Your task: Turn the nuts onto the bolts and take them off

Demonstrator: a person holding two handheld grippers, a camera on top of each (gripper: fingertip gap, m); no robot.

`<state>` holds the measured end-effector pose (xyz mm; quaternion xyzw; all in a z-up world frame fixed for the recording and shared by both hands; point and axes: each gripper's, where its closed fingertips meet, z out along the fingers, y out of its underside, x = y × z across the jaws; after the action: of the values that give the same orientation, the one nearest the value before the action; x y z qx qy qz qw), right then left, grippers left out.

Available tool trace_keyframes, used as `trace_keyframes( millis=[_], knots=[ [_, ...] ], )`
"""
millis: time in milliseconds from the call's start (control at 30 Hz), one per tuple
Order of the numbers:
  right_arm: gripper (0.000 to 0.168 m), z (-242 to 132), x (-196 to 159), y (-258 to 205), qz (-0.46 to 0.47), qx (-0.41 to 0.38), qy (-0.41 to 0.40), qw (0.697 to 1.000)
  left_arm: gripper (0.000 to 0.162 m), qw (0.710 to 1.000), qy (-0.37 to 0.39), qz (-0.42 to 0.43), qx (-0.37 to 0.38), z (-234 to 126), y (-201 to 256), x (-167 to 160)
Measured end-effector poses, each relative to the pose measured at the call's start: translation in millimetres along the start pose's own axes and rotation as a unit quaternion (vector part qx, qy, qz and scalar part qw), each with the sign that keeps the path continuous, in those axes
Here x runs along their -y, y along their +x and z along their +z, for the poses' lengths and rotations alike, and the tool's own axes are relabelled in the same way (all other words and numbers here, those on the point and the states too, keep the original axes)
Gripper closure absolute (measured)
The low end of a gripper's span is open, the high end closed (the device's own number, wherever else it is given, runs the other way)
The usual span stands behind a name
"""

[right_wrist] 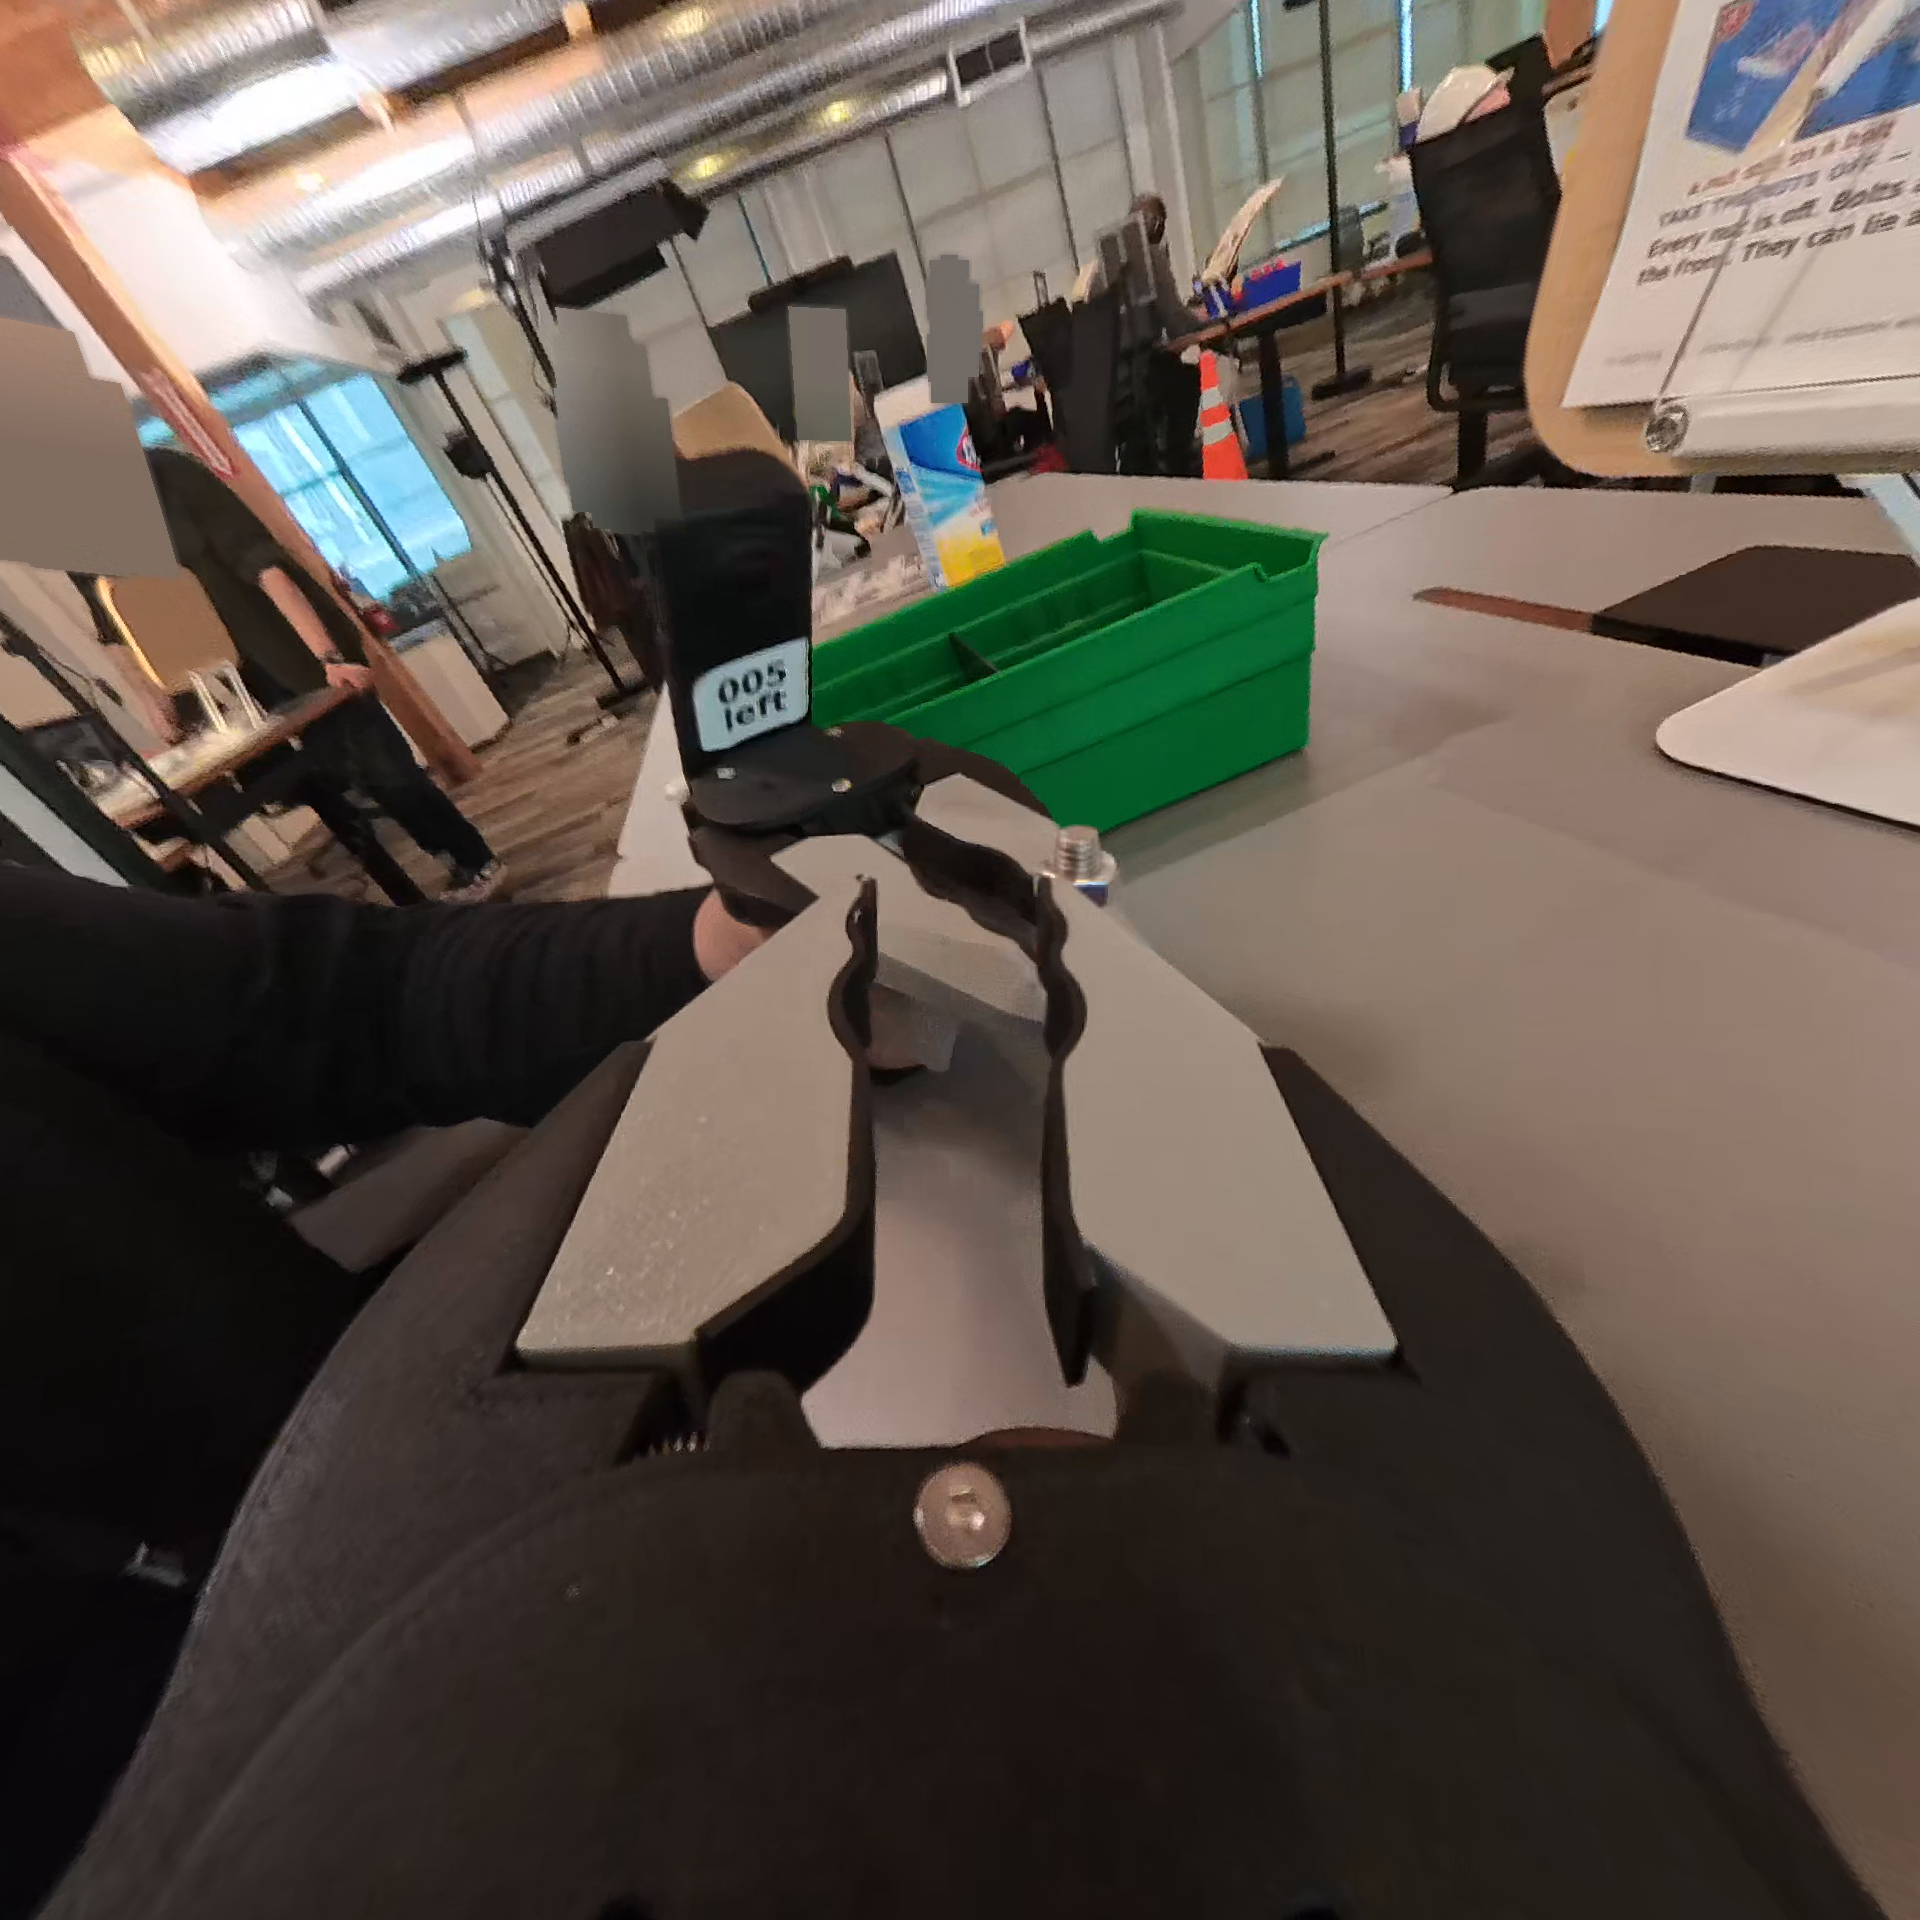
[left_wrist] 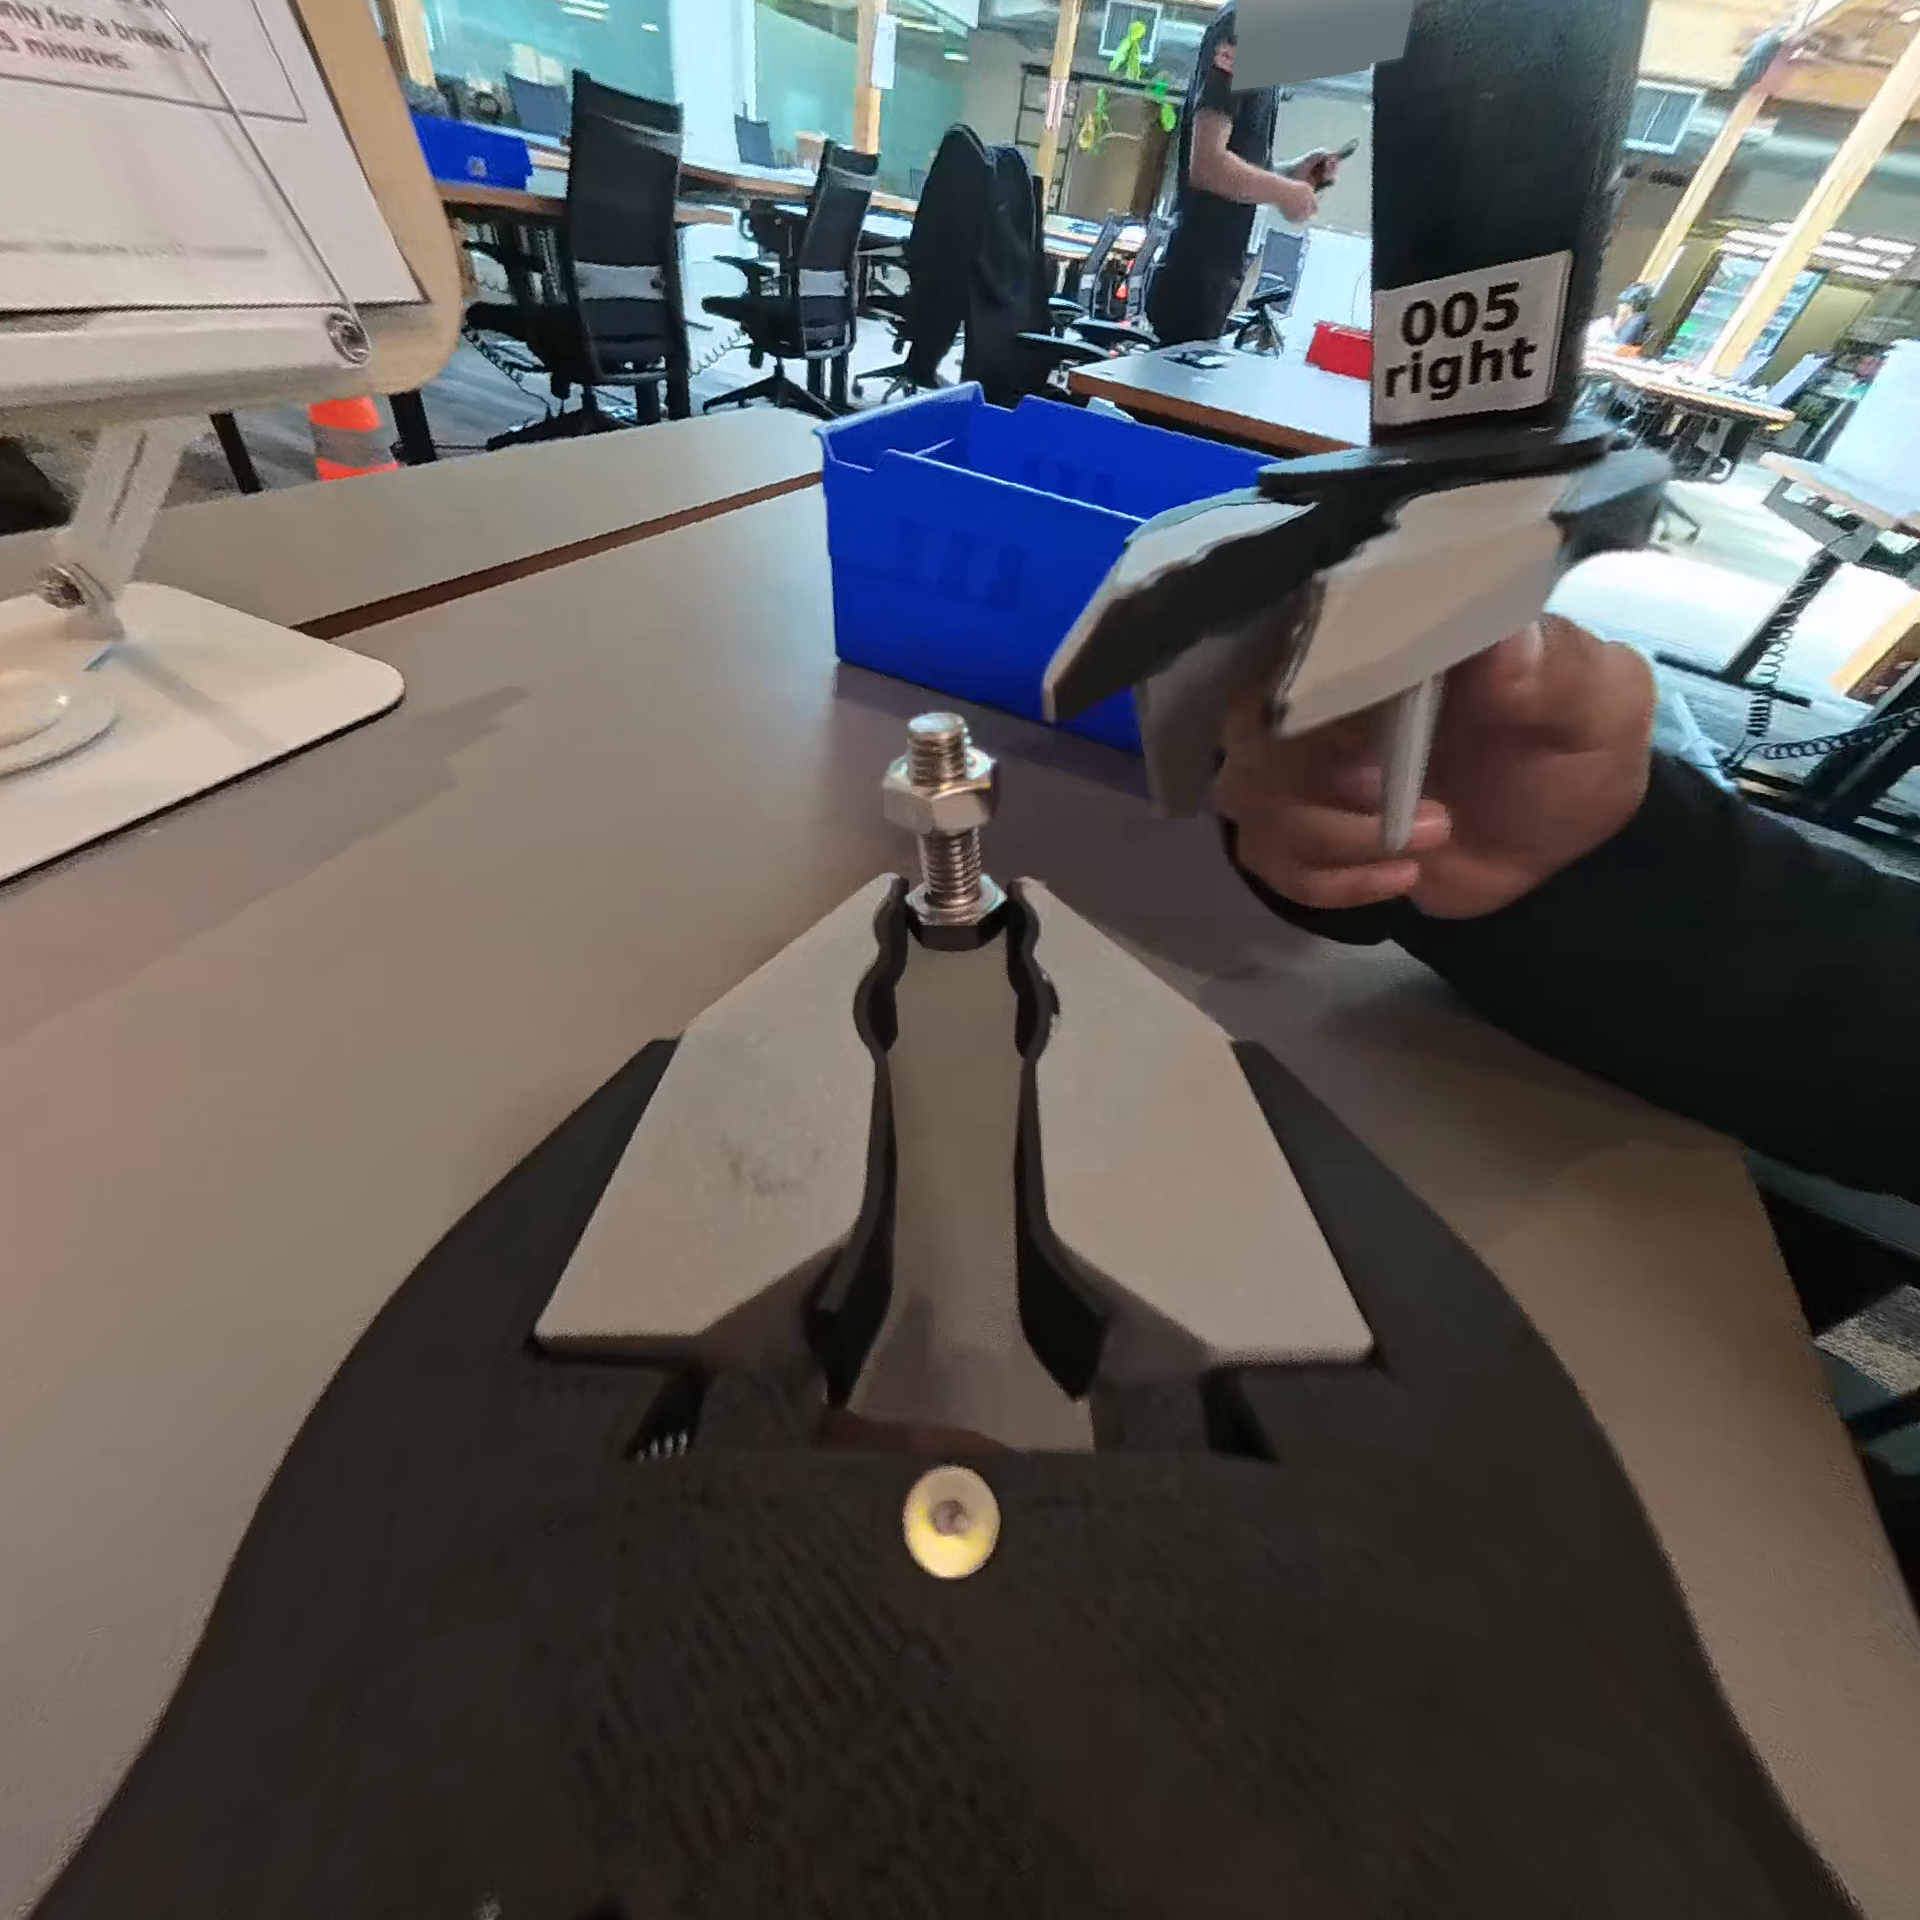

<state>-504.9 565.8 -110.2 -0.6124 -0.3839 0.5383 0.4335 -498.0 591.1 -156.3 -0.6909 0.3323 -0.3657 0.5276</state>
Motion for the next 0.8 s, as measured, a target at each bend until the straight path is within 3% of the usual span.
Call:
trace_keyframes(
  millis=[200,300,500,800],
  knots=[
    [0.129,5,-10,13,0.001,-0.041,-0.024,0.999,0.146,0.999,0.005,0.026,-0.042,6,27,2],
    [0.151,11,-17,6,-0.006,-0.029,-0.042,0.999,0.146,0.998,-0.002,0.031,-0.049,8,34,-1],
    [0.152,10,-15,12,-0.030,-0.071,-0.046,0.996,0.145,0.999,0.009,0.010,-0.040,8,27,0],
    [0.151,2,-10,23,-0.027,-0.106,-0.030,0.994,0.128,0.999,0.000,0.005,-0.036,9,24,-3]
  ],
)
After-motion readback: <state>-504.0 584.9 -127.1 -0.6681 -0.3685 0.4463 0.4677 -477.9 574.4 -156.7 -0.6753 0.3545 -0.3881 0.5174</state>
